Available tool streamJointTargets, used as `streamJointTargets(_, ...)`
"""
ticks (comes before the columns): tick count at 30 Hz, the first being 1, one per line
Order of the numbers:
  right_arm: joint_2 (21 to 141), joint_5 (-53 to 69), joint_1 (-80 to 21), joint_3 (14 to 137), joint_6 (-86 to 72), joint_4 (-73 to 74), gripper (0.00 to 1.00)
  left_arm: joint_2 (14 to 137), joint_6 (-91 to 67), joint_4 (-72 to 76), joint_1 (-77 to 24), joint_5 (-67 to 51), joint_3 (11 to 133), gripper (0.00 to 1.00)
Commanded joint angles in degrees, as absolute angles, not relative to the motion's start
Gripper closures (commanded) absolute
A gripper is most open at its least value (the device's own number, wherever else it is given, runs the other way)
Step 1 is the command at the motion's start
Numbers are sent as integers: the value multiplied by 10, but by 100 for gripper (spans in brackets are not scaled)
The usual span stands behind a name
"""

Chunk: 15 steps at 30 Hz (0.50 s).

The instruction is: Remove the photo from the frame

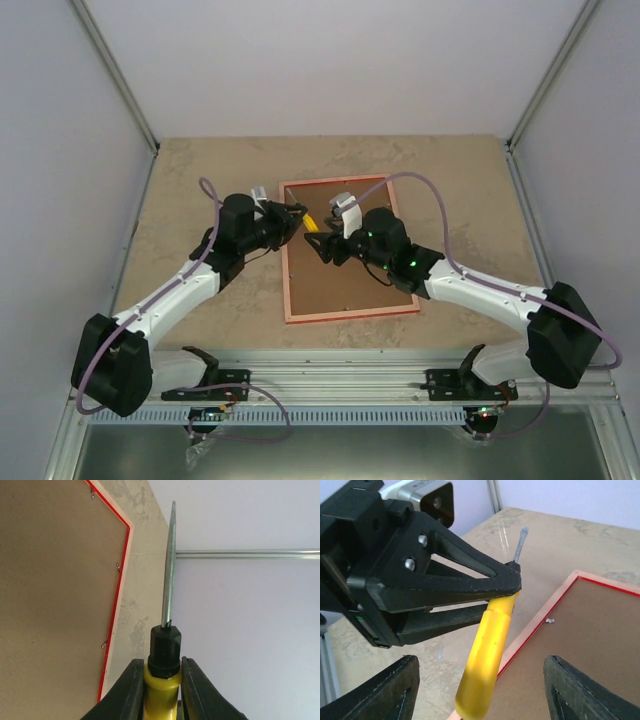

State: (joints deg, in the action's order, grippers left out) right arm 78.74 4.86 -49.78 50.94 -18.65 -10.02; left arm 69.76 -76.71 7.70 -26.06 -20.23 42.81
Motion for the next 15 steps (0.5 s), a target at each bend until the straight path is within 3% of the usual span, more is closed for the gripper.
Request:
streamJointTargets(1,803,24,-503,527,-170,-132,34,687,-791,107,-269,-192,421,100)
streamJointTargets(6,819,11,-504,533,-165,-145,50,683,-818,114,-275,-188,414,100)
streamJointTargets(15,832,5,-507,533,-164,-172,65,679,-880,147,-282,-191,392,100)
